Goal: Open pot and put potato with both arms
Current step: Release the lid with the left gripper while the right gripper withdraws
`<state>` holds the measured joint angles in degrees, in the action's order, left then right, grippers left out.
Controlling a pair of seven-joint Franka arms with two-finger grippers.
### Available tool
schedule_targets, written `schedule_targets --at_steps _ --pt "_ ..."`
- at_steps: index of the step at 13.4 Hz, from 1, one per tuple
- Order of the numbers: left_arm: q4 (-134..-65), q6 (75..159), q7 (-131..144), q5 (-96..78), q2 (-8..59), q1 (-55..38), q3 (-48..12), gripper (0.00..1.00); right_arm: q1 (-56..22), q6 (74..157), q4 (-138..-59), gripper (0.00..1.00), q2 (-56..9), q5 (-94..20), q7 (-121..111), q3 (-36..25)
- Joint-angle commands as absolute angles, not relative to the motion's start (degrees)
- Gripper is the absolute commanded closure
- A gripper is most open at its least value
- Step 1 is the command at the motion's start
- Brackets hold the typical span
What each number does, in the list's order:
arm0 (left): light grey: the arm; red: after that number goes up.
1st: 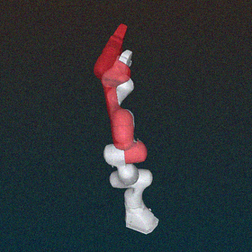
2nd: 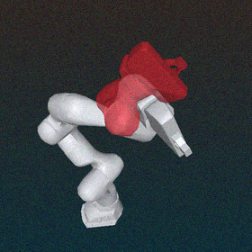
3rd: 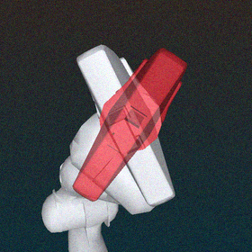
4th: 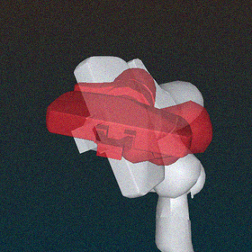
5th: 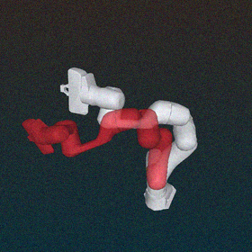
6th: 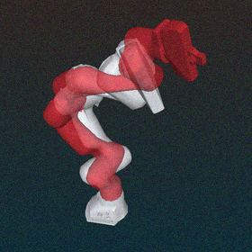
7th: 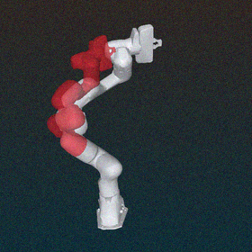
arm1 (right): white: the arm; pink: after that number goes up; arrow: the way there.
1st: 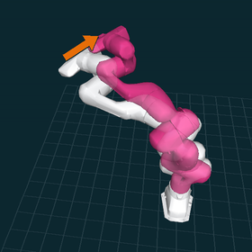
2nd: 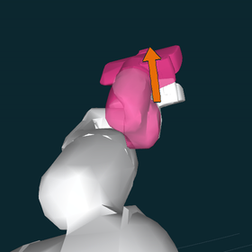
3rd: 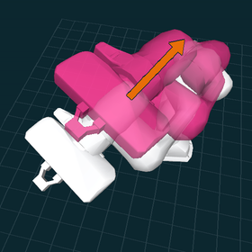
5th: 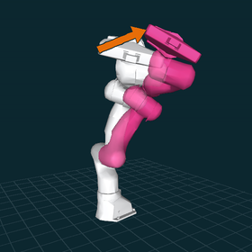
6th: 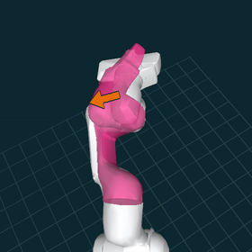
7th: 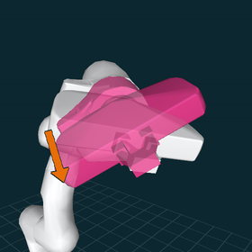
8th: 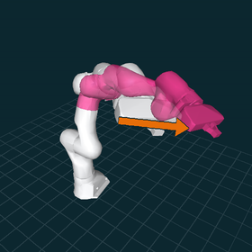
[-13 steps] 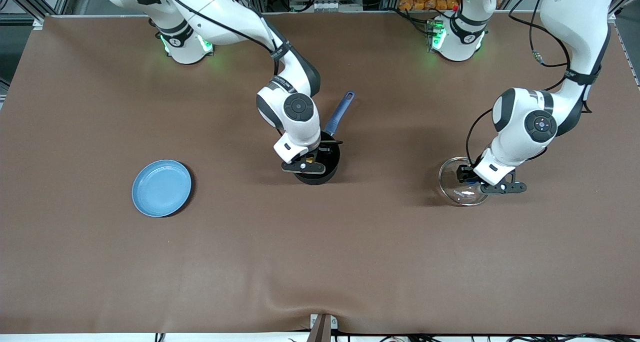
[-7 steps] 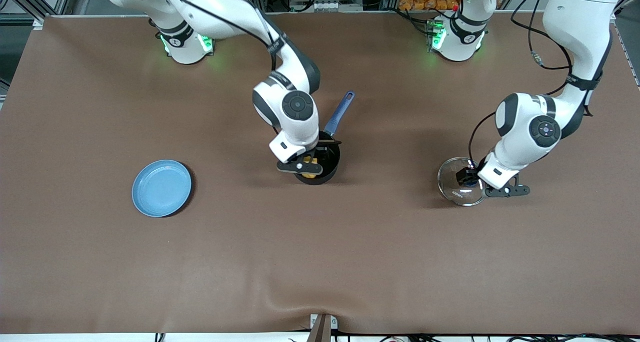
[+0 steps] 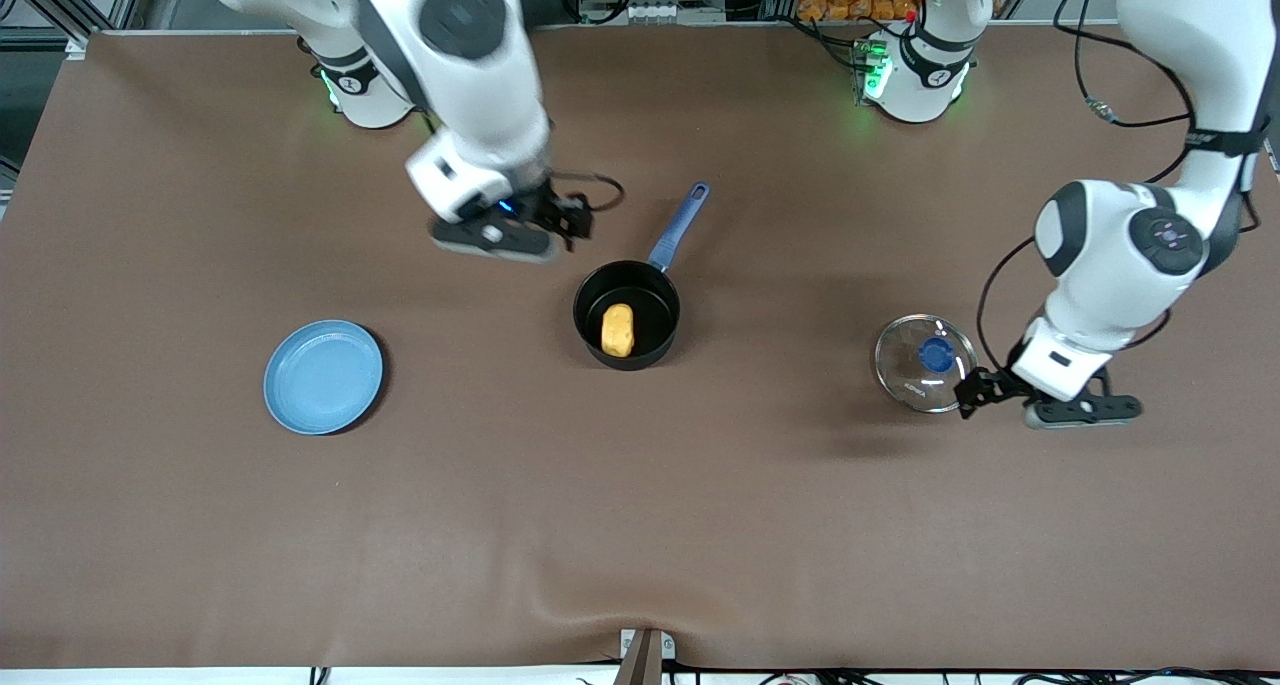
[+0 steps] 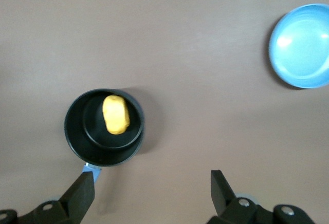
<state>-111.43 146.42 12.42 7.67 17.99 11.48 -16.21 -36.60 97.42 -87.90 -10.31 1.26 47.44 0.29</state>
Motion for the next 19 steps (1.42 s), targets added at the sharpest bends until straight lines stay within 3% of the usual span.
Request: schedule_targets --at_steps 1,5,11,16,19 --pt "-104.1 136.89 11.16 7.47 16.7 11.43 -16.52 0.0 -30.79 87.68 -84.92 0.0 -5.99 1.32 37.94 0.44" --pt "-94.5 121.67 11.16 7.47 14.86 11.43 -18.02 0.0 -17.08 76.13 -80.07 0.0 -2.73 1.14 13.07 0.35" --pt "-85.0 101.98 10.99 6.42 11.7 11.69 -19.77 0.0 1.04 72.6 -80.07 0.0 -0.7 1.14 -13.43 0.44" --pt "-85.08 94.49 10.9 1.93 5.81 12.04 -19.42 0.0 1.05 80.92 -84.36 0.0 -2.28 1.76 -12.4 0.79" --pt "-84.99 91.68 10.2 1.93 4.05 12.04 -19.42 0.0 0.44 80.77 -84.29 0.0 -2.37 1.14 -9.43 0.97"
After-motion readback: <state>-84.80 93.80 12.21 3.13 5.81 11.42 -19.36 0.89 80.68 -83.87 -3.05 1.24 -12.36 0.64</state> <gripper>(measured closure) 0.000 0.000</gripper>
